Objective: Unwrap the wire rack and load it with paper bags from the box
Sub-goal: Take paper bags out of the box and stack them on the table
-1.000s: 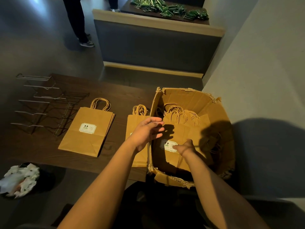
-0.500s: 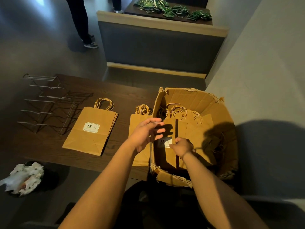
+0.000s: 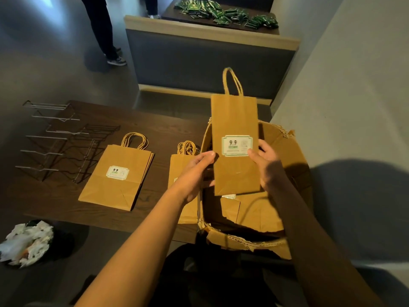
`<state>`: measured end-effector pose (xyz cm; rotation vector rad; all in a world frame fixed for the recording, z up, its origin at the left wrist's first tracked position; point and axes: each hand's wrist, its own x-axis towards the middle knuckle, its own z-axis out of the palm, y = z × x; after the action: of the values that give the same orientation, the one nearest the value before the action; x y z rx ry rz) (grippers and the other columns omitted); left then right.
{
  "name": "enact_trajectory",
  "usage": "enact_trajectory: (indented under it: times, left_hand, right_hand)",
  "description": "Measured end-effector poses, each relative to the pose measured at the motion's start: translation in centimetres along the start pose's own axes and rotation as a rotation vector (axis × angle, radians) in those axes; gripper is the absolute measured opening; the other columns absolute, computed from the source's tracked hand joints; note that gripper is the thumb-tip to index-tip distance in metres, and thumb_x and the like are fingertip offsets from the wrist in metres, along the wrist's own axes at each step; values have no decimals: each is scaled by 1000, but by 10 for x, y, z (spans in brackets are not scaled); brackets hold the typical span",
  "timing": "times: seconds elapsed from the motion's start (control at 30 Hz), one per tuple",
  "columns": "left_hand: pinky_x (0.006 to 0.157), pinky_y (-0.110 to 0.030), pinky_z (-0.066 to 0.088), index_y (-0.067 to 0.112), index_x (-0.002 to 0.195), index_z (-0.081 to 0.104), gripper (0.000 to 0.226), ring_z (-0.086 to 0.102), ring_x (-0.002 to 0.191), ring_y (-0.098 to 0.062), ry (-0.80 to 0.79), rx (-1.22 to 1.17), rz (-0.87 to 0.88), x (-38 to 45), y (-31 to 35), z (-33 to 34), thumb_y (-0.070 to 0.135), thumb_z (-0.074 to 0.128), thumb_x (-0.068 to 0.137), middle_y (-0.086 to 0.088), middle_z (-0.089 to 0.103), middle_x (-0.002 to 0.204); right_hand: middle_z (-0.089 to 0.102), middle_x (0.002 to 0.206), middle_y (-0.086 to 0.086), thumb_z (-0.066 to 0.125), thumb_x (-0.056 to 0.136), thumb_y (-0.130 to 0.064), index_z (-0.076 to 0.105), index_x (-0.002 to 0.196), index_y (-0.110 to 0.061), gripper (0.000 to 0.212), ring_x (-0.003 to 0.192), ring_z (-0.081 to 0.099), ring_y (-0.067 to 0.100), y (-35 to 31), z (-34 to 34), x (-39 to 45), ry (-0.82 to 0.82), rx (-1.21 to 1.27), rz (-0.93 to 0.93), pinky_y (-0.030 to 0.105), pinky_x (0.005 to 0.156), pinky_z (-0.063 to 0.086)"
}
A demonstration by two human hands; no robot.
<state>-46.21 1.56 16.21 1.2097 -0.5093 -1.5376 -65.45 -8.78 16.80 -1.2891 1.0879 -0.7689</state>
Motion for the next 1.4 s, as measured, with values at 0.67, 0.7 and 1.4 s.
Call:
enact_trajectory:
  times: [0.67, 0.7, 1.4]
  left_hand:
    - [81, -32, 58, 27, 127, 56, 43, 71, 109, -18, 234, 67, 52, 6, 1, -52, -2, 62, 96, 1, 73, 121]
    - [83, -34, 59, 25, 131, 54, 44, 71, 110, -19, 230, 63, 40, 7, 0, -52, -1, 62, 96, -1, 72, 123]
    - [101, -49, 55, 19, 135, 56, 45, 70, 113, -29, 131, 35, -40, 10, -15, -61, -2, 60, 96, -10, 73, 123]
  right_hand:
    - [41, 147, 17, 69, 92, -12, 34, 147, -16, 65, 129, 49, 40, 158, 38, 29, 281, -531, 556, 39, 96, 46]
    - [44, 148, 16, 68, 93, -9, 33, 149, -14, 66, 132, 48, 38, 159, 40, 29, 260, -483, 555, 39, 101, 45]
    - [69, 117, 10, 65, 89, -13, 42, 143, -19, 59, 92, 71, 20, 8, -22, -10, 13, 220, 85, 36, 72, 59]
